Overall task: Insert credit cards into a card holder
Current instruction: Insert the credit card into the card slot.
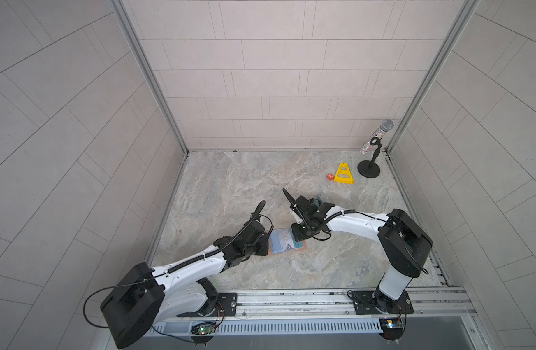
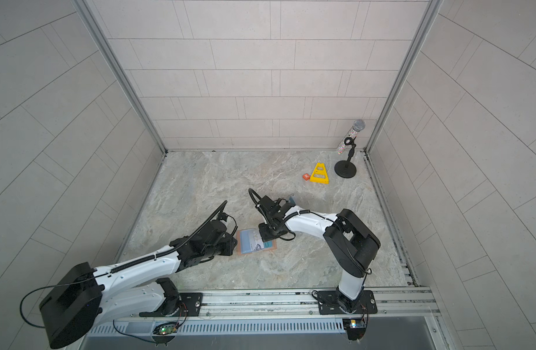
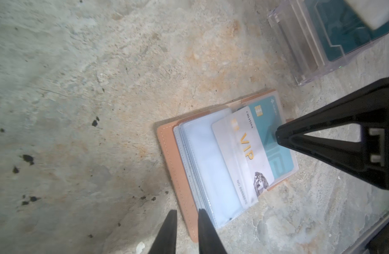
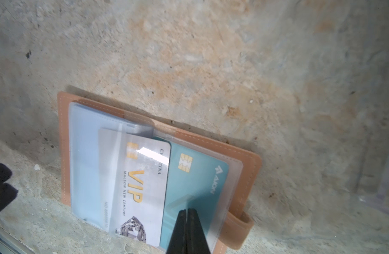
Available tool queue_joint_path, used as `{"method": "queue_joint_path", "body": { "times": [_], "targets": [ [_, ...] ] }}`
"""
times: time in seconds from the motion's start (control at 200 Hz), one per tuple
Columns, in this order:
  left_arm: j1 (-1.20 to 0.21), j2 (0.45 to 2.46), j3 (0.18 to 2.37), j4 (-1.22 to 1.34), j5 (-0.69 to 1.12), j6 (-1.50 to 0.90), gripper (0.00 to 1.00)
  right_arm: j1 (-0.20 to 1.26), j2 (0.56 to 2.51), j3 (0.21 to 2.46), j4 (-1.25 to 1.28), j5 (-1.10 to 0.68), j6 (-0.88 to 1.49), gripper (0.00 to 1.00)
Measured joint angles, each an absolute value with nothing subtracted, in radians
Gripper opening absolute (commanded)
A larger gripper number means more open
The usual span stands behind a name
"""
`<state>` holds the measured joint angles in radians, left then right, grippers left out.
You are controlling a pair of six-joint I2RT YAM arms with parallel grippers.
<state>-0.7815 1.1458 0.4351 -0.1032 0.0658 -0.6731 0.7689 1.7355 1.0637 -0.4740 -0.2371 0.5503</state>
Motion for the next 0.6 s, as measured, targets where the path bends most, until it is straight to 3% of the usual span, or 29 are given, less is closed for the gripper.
{"method": "queue_joint_path", "body": {
  "times": [0.601],
  "targets": [
    [-0.781,1.295,0.436,-0.012,0.115,-0.68,0.21,0.765,1.775,1.062,-0.418,-0.323,0.55,0.01]
  ]
}}
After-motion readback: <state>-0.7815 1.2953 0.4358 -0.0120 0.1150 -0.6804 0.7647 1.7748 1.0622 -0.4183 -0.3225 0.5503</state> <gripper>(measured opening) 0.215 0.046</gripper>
